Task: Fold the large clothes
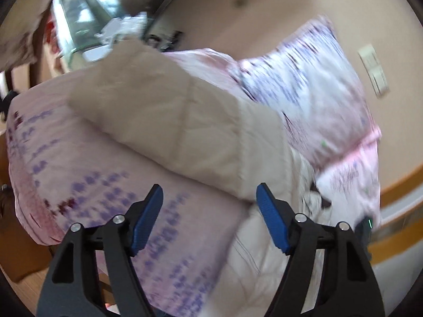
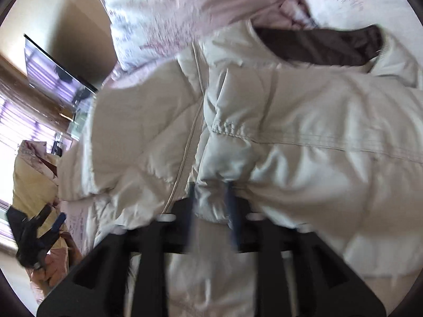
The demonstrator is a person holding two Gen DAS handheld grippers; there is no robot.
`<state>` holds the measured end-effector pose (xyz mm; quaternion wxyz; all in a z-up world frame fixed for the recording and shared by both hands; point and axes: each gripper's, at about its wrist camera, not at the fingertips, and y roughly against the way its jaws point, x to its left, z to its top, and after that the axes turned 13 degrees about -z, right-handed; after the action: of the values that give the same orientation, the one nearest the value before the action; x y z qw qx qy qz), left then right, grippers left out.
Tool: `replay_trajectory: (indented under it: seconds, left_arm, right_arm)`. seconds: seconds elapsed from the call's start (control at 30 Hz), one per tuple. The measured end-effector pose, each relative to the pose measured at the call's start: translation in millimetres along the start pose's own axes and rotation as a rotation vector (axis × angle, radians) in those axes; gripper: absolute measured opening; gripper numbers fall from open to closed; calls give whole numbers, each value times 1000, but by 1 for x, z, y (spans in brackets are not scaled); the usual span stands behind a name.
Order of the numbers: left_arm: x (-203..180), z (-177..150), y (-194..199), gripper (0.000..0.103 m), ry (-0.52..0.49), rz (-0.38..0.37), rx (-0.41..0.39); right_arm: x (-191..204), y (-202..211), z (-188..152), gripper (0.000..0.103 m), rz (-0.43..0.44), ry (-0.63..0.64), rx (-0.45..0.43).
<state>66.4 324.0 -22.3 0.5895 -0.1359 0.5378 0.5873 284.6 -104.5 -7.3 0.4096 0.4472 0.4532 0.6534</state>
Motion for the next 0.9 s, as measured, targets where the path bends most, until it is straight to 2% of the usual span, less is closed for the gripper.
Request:
replay_trajectory:
  seconds: [0.07,0.2,0.4,0.5,0.57,0.63,0.73,0.9]
  left_arm:
    - [14,7,0,71,62,7,-36]
    - [40,17,-5,71,190,21,-86]
    - [56,28,-2,61,260,48,-155]
    - [64,34,-3,48,306,51,-195]
    - [72,37,-4,26,341,50,-208]
    - [79,39,-6,14,360,40,-208]
    - [77,51,4,6,350,-8,-238]
    - [31,76,27,4,228,-75,-296]
  right_arm:
    - [-6,16,-5,68,11,3,-31]
    - [-20,37,-13,68,54,-12,-38]
    - [-29,48,-20,68,101,-27,-37]
    - [-32,53,-24,68,117,-25,-49]
    - [-34,55,-27,68,114,-22,-55]
    - [-37,57,-29,68,110,-21,-61]
    - [-46,64,-32,68,98,-25,-79]
    - [-61,72,-33,68,89,-46,-112]
